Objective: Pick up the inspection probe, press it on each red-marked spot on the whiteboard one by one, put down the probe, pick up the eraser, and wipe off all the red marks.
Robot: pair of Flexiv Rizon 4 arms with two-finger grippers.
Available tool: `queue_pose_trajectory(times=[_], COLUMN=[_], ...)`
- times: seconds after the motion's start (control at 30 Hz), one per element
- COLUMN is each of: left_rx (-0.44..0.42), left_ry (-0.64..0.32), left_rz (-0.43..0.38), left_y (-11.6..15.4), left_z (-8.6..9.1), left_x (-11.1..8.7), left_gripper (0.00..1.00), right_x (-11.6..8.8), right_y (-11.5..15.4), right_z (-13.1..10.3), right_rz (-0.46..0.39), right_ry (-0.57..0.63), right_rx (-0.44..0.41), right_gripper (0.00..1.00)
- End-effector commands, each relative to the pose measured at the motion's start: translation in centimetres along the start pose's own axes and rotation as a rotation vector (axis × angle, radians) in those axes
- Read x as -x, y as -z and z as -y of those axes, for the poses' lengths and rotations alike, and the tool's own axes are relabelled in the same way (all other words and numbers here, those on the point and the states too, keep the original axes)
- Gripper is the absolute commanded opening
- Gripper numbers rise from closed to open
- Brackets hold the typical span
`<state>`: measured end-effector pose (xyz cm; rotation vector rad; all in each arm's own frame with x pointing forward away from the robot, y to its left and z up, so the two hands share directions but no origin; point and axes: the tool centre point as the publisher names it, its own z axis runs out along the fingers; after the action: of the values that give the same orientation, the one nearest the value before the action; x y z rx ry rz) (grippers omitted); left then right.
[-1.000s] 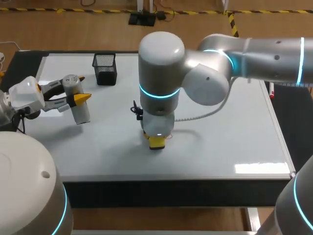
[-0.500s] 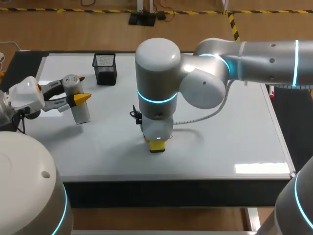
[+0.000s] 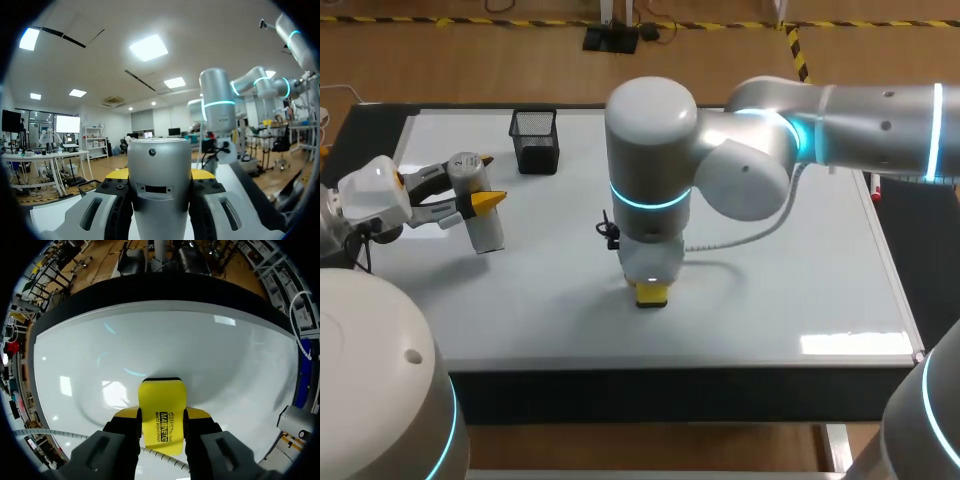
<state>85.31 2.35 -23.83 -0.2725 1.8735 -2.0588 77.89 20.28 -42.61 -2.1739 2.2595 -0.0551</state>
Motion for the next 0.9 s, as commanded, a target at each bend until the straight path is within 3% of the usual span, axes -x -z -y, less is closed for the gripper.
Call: queue_pose_trajectory(times=[0.03,0.53,0.9], left_rx=[0.002,0.002,0.002], left_ry=[-0.001,-0.001,-0.001], left_rz=[0.002,0.002,0.002], left_y=[0.0,0.0,0.0], left_z=[0.2,0.2,0.2], left_x=[-0.1,-0.1,-0.1], left_gripper=[0.0,0.0,0.0], right_x=[-1.6,-5.5,-6.7], right_y=[-0.6,-1.2,-1.4], right_z=[0.2,1.0,1.3], right_rz=[0.002,-0.033,-0.04], right_ry=[-0.005,-0.067,-0.089], right_rx=[-0.002,0.008,0.011], right_gripper=[0.0,0.0,0.0])
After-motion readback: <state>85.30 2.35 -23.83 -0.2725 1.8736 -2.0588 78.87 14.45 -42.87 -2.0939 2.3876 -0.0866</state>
